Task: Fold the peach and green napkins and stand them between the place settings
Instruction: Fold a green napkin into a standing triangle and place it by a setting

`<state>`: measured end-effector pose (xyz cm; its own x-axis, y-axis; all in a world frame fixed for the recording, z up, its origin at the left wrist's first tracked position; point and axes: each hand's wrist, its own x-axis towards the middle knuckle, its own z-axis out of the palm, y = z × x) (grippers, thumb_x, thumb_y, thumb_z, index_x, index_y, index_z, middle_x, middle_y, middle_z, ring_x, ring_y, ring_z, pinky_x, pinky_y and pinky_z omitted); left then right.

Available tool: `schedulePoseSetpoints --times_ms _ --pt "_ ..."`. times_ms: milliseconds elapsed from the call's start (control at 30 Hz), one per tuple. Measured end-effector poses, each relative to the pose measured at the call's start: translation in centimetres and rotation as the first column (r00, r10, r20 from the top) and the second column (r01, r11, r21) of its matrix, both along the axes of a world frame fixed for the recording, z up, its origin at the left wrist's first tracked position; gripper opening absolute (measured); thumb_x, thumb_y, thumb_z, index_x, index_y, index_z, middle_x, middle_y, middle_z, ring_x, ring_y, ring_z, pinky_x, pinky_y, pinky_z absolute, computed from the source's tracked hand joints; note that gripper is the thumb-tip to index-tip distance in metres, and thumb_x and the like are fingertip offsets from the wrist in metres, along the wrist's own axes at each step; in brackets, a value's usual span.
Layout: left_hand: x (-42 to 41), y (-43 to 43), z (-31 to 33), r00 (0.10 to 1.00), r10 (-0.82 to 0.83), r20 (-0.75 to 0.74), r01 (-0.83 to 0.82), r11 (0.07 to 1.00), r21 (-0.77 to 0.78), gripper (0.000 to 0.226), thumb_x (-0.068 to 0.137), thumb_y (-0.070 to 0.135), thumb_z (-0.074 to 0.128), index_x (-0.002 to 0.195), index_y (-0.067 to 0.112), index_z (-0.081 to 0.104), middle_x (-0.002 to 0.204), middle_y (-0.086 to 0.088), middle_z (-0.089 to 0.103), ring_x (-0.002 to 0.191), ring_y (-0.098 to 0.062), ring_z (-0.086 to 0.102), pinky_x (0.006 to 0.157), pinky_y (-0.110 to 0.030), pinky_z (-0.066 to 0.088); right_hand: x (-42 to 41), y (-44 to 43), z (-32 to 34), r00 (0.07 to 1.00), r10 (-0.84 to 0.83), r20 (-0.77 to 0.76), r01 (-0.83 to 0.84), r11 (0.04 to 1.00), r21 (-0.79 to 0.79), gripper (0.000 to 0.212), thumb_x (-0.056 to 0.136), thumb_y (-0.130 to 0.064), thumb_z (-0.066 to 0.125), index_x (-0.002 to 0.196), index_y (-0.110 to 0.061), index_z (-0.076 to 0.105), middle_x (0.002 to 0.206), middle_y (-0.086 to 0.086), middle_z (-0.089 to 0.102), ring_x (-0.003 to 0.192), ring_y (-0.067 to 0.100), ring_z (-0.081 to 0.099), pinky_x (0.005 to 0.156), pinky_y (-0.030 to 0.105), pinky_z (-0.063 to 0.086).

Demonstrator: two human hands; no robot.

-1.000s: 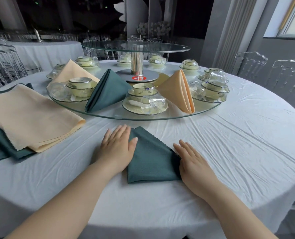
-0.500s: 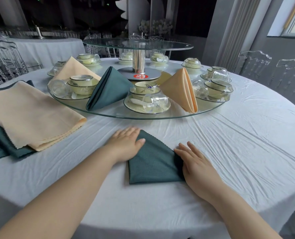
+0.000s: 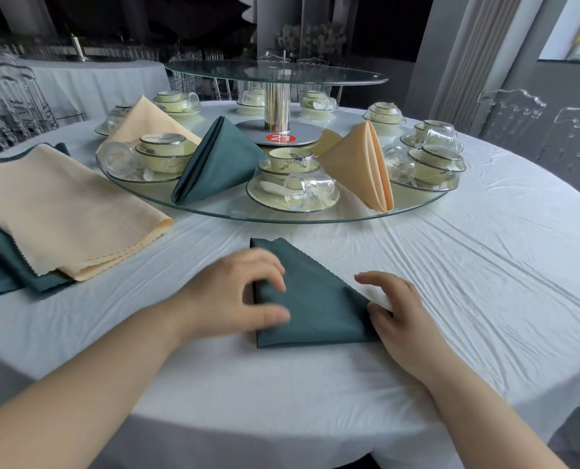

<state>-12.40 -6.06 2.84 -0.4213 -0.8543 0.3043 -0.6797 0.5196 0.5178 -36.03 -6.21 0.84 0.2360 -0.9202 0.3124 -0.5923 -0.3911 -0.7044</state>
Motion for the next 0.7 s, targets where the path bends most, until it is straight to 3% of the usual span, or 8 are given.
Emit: schedulePoseSetpoints --times_ms 100,200,233,333,400,467,567,700 --pt "0.0 2.8 -0.7 0.985 -0.13 0.111 0.126 0.991 0.045 0.044 0.057 0.062 0.055 0.096 0.042 0.059 0.11 0.036 0.039 0.104 0.032 0.029 0.09 0.006 0.019 0.1 0.1 0.1 0.999 -0.004 0.038 0.006 0.999 -0.037 0.041 0.085 -0.004 0.053 0.088 -0.045 0.045 0.099 -0.032 0.046 0.105 -0.001 0.037 0.083 -0.004 0.025" --pt "-0.1 3.4 -1.6 0.988 -0.089 0.125 0.079 0.993 0.082 0.057 0.056 0.063 0.043 0.109 0.044 0.052 0.116 0.043 0.028 0.109 0.036 0.016 0.091 0.008 0.012 0.4 0.3 0.2 0.998 -0.004 0.058 0.009 0.997 -0.08 0.02 0.08 -0.028 0.059 0.089 -0.043 0.049 0.099 -0.031 0.049 0.1 -0.011 0.038 0.086 0.005 0.028" --pt "-0.1 3.4 -1.7 0.991 -0.063 0.118 0.055 0.996 0.074 0.06 0.057 0.062 0.041 0.111 0.04 0.055 0.118 0.041 0.031 0.112 0.033 0.015 0.092 0.008 0.012 0.5 0.4 0.4 0.999 -0.009 0.036 0.013 0.991 -0.134 0.014 0.076 -0.036 0.055 0.09 -0.039 0.054 0.099 -0.03 0.05 0.1 -0.011 0.039 0.088 0.006 0.028" --pt "-0.1 3.1 -1.6 0.987 -0.042 0.157 0.044 0.999 -0.013 0.065 0.062 0.057 0.041 0.113 0.027 0.064 0.124 0.023 0.049 0.123 0.011 0.021 0.097 0.003 0.012 0.8 0.9 0.4 0.987 0.022 -0.159 -0.078 0.931 -0.355 0.029 0.071 -0.04 0.053 0.094 -0.025 0.06 0.096 -0.017 0.06 0.106 0.005 0.045 0.094 0.014 0.027" --pt "-0.1 2.9 -1.2 0.966 -0.048 0.255 0.053 0.998 -0.015 0.074 0.059 0.062 0.032 0.119 0.03 0.06 0.13 0.023 0.045 0.126 0.007 0.013 0.095 0.004 0.01 1.4 1.8 0.5 0.953 0.084 -0.29 -0.19 0.914 -0.36 0.033 0.069 -0.043 0.054 0.094 -0.023 0.063 0.091 -0.01 0.066 0.106 0.008 0.048 0.096 0.015 0.026" --pt "-0.1 2.7 -0.6 0.944 -0.051 0.326 0.041 0.998 0.037 0.085 0.051 0.064 0.022 0.125 0.036 0.053 0.135 0.029 0.038 0.128 0.01 0.013 0.092 0.005 0.007 2.1 2.1 0.5 0.898 0.122 -0.423 -0.268 0.913 -0.306 0.039 0.068 -0.046 0.051 0.094 -0.021 0.066 0.088 -0.009 0.069 0.096 0.006 0.056 0.094 0.019 0.029" --pt "-0.2 2.7 -0.2 0.929 -0.05 0.366 0.053 0.999 0.003 0.09 0.046 0.061 0.017 0.126 0.038 0.051 0.138 0.029 0.037 0.128 0.01 0.025 0.095 -0.001 0.015 3.2 2.0 1.4 0.794 0.083 -0.602 -0.294 0.919 -0.262 0.038 0.071 -0.045 0.044 0.092 -0.021 0.065 0.082 -0.011 0.068 0.078 0.009 0.065 0.09 0.02 0.029" --pt "-0.5 2.8 -0.1 0.942 -0.063 0.331 0.096 0.992 -0.086 0.069 0.055 0.049 0.03 0.109 0.027 0.066 0.119 0.018 0.061 0.115 0.004 0.037 0.093 -0.008 0.03 4.4 1.5 3.6 0.587 0.118 -0.801 -0.369 0.919 -0.136 0.04 0.089 -0.033 0.044 0.124 -0.015 0.043 0.118 -0.002 0.058 0.108 0.021 0.055 0.108 0.031 0.014"
